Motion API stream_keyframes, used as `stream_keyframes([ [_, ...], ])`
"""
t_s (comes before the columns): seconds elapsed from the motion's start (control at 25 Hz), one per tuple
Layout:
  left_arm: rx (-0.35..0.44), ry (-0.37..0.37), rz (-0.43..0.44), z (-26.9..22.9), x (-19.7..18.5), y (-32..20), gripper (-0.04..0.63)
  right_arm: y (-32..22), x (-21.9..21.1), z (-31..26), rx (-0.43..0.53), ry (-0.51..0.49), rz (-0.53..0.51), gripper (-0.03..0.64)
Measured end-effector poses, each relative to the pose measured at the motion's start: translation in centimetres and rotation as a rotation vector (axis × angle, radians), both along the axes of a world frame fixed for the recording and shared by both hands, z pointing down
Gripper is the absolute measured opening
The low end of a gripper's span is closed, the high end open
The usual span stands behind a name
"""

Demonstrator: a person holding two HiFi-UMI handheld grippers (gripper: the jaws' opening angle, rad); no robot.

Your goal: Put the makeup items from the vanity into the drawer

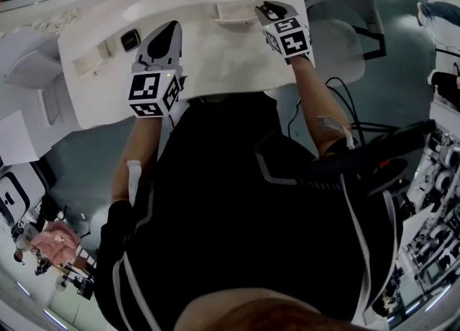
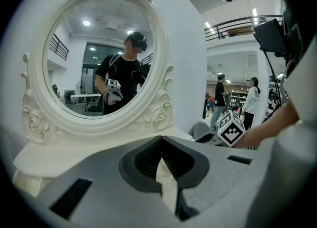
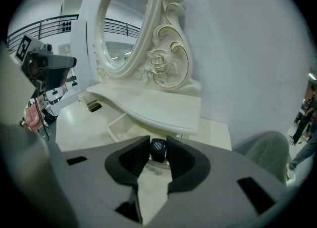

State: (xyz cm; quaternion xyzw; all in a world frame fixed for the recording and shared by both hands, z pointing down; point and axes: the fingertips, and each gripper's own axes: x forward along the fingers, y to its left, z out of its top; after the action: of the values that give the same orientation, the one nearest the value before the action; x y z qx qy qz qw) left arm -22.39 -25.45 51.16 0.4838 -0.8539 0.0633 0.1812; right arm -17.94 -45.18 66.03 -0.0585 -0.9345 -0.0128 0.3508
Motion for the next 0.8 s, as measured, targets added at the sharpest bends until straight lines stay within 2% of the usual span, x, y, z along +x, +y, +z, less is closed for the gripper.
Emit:
stream_keyframes([
  [0.12,-0.011,-0.006,0.002,-0.2,-0.2,0.3,0.003,0.1,0.0,0.0,-0.002,0.003,0.001,0.136],
  [0.44,-0.034,-0.005,0.018,-0.1,-0.8,1.2,0.003,0.7,-0.2,0.0,-0.003,0.004,0.011,0.147],
  [0.8,-0.017,-0.021,0.065,-1.2,-1.0,1.4,0.004,0.2,0.5,-2.9,0.028,-0.035,0.082,0.182],
])
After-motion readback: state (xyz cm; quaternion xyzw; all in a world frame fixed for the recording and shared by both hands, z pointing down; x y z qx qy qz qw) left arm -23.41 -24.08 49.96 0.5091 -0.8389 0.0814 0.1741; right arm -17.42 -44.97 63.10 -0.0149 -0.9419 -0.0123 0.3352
